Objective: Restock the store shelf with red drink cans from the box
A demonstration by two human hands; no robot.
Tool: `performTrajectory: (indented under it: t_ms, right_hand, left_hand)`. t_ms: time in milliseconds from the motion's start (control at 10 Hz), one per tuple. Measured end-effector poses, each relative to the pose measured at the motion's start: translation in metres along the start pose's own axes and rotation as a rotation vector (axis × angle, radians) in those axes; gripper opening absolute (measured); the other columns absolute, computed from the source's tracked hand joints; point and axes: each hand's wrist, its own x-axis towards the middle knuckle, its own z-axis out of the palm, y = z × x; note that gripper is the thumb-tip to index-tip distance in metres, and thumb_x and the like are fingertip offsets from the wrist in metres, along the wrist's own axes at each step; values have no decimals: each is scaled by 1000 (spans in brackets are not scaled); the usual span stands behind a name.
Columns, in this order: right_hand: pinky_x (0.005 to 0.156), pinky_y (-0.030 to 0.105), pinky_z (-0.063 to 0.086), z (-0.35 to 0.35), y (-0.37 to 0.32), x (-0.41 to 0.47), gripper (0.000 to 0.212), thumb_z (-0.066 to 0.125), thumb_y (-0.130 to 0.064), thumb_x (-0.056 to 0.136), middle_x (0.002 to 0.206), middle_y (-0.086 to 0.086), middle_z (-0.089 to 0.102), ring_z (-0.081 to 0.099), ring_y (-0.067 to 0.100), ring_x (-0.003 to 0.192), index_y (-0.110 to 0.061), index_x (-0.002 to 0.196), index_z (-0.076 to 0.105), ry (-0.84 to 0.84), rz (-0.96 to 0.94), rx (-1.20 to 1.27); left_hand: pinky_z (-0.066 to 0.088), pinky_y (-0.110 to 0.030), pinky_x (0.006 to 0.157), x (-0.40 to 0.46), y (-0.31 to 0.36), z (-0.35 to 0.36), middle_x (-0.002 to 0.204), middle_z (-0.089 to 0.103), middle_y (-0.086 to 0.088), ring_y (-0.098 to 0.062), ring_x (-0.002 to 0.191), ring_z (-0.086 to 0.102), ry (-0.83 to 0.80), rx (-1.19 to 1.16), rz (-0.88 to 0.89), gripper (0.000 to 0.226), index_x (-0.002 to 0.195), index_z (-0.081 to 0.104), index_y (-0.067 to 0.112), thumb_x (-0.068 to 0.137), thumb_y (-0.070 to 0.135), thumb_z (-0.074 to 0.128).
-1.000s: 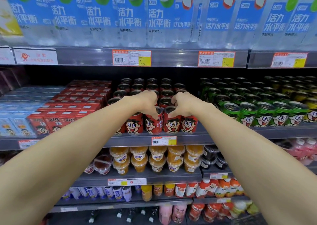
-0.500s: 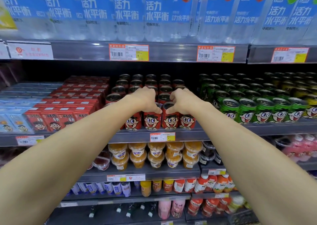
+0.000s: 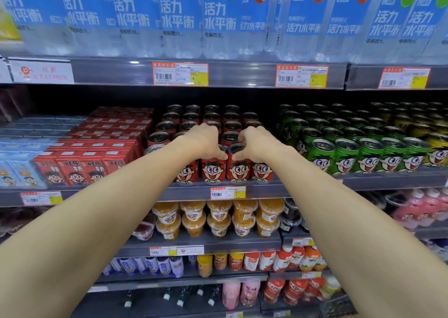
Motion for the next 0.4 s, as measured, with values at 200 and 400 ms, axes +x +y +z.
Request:
performTrajectory:
  t_ms: [200,400]
  right_hand:
    - [93,39,52,8,-1,-6,63,72,-42,87,133,14,57,57,30,119,-11,139,51,41,-9,-72]
    - [90,42,49,16,-4,-15,50,60,-42,95,130,14,60,58,33,117,-11,134,53,68,-37,-171]
  left_hand:
    - [46,-32,68,-7,0,13,101,59,-10,-22,85,54,92,16,-6,54,109,63,5,87,55,62]
    - [44,-43,99,-21,-6,40,135,47,-16,-32,124,45,185,28,-21,64,131,54,3,95,56,46]
